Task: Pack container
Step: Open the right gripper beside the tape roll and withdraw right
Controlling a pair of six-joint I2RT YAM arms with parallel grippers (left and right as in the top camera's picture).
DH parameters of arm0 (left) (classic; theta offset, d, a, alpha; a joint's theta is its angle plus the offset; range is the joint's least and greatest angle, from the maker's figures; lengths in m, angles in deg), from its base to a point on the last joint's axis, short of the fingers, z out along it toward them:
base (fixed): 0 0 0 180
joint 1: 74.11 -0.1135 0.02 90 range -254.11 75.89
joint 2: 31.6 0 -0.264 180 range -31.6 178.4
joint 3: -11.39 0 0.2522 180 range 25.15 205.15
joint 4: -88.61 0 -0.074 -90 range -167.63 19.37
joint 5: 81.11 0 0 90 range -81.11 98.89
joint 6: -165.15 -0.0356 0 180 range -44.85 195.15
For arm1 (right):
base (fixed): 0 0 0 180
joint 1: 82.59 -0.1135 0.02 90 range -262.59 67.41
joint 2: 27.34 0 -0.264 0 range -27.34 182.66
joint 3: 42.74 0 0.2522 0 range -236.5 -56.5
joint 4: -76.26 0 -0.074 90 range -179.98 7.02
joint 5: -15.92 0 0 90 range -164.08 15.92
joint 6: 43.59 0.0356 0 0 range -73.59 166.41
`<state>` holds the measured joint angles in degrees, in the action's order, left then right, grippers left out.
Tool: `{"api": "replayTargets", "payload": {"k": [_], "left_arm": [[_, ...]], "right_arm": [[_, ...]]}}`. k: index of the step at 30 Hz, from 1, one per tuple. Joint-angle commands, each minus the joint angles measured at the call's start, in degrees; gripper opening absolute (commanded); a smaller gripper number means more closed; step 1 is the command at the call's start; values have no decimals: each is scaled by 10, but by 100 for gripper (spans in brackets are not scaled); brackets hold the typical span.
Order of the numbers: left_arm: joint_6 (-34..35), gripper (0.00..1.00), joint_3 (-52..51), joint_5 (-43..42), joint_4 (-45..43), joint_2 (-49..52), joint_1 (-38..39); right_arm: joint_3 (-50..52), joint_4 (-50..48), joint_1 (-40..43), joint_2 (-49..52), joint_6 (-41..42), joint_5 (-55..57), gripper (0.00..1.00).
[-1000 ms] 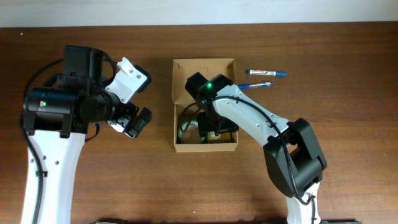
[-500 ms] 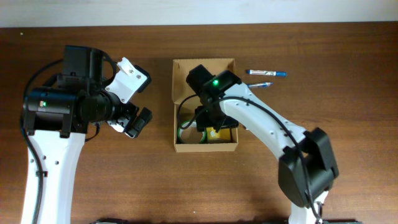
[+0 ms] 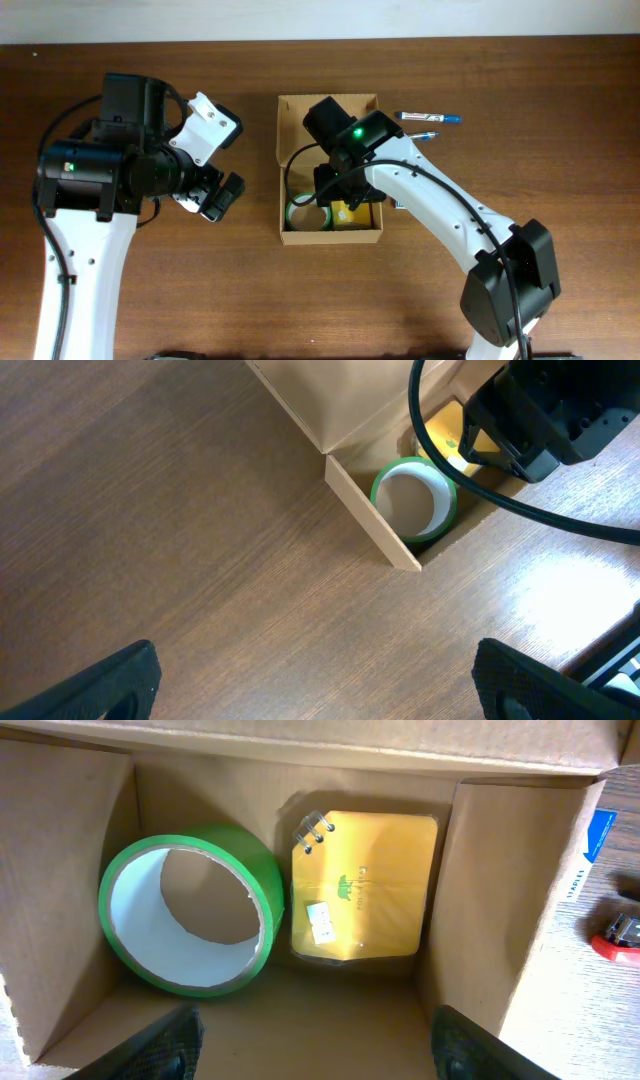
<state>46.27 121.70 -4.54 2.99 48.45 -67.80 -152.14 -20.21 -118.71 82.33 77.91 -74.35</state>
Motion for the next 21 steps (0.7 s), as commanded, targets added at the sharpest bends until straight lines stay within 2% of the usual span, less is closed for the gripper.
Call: {"api": "replayTargets", "payload": {"k": [1,6,14,21], "left_arm": [[-7,100,8,-2,0,-3,-1],[-7,100,8,-2,0,-3,-1],[-7,100,8,-2,0,-3,-1],[-7,100,8,-2,0,-3,-1]], "right_arm": [[-12,2,-3,-16,3,6,73],[-12,9,-3,-42,3,32,70],[-12,12,-2,-138,3,120,70],[-12,44,13,-166,5,177,70]]}}
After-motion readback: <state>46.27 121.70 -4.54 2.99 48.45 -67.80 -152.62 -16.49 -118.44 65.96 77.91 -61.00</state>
